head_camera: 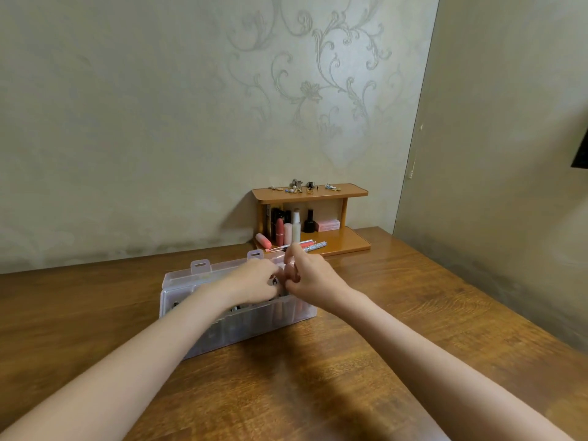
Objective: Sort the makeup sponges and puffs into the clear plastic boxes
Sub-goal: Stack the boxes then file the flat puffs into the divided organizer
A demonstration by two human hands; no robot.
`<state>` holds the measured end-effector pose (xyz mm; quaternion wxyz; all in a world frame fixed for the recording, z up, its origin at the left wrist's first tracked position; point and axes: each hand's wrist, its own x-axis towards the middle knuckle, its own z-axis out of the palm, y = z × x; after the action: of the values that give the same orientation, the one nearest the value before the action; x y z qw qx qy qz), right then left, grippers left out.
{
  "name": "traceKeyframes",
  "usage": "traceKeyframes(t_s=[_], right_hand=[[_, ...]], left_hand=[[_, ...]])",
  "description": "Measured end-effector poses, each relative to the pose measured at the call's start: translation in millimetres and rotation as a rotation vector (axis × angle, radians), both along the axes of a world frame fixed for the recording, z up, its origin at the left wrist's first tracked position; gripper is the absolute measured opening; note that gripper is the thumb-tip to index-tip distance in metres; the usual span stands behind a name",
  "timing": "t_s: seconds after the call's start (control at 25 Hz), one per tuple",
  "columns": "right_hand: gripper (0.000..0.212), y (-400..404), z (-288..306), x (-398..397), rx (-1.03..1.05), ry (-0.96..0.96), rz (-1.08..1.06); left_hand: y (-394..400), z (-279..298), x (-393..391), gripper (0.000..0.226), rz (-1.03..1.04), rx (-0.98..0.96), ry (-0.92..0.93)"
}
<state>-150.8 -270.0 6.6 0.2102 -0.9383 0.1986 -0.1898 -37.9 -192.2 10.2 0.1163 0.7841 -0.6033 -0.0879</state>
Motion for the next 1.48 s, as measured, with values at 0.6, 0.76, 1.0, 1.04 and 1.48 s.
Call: traceKeyframes(t_s=[0.6,0.76,1.0,1.04,1.48], right_hand=[[0.032,-5,8,30,-0.197,0.584,-0.06],[0.036,-4,10,40,-0.227,0.702,-0.055],[0.037,-8,7,32,-0.1,0.423,-0.024],[0.04,-11,11,27,-0.032,0.355,-0.021],[0.038,-62,-6,47,0.678,0.067,-0.344]], left_hand=[[9,-14,10,0.032,-0.032,-0.032,-0.102],[10,-11,7,0.032,-0.024,-0.047,-0.094],[37,-3,16,0.032,0.005,-0.215,0.18],[46,0,24,0.031,0.048,-0.266,0.216],[90,-15,98,0.052,0.787,-0.317,0.773]])
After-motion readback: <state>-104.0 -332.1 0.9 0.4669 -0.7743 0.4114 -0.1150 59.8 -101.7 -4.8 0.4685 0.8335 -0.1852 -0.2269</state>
